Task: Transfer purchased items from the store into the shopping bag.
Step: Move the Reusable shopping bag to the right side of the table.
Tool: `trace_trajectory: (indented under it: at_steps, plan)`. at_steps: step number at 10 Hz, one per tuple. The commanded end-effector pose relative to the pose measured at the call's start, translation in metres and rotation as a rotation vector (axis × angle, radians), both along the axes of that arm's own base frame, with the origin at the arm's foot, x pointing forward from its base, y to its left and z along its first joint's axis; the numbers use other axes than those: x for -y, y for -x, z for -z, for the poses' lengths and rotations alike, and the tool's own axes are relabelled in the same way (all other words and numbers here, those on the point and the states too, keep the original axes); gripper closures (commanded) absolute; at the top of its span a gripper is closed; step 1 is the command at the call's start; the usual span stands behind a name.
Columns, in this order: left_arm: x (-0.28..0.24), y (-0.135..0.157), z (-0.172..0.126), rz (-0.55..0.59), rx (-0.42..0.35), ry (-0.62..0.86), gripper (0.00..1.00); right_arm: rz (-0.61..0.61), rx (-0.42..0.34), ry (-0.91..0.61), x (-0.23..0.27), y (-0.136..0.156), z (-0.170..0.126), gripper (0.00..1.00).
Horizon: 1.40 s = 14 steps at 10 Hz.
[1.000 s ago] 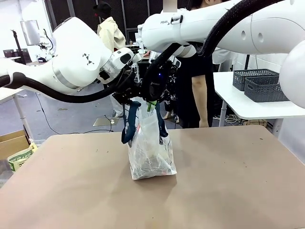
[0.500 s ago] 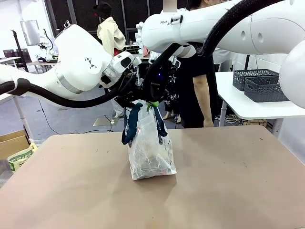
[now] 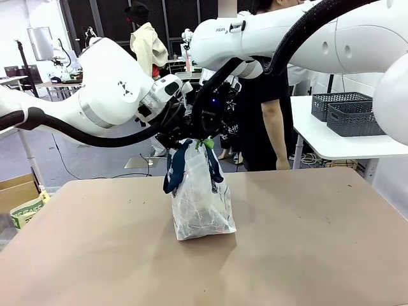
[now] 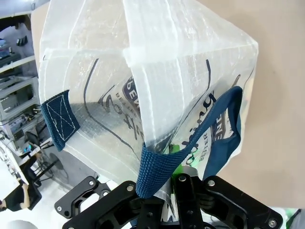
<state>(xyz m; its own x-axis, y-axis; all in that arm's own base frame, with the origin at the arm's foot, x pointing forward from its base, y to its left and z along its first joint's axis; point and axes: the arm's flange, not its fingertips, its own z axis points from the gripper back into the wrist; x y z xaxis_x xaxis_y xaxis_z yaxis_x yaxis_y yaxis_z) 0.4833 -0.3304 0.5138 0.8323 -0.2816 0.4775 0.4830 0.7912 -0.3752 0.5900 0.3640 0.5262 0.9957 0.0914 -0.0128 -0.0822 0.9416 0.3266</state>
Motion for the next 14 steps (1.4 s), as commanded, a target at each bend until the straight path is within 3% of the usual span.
trace_trajectory:
  at_steps: [1, 2, 7, 8, 14]
  plan:
    - [0.003, -0.002, 0.001, 0.014, -0.025, -0.029, 0.0, -0.014, -0.01, -0.042, -0.005, -0.008, -0.003, 1.0]
    - [0.005, -0.002, 0.001, 0.013, -0.022, -0.062, 0.05, -0.013, -0.012, -0.041, -0.005, -0.008, -0.002, 1.0]
    - [0.005, -0.001, -0.004, 0.016, -0.031, -0.093, 0.96, -0.003, -0.013, -0.034, -0.005, -0.009, 0.0, 1.0]
    - [0.004, -0.001, -0.005, 0.015, -0.036, -0.092, 1.0, -0.004, -0.014, -0.029, -0.005, -0.009, 0.0, 1.0]
    - [-0.001, 0.003, -0.009, 0.003, -0.074, -0.113, 1.0, -0.007, -0.01, -0.016, -0.003, -0.006, 0.001, 1.0]
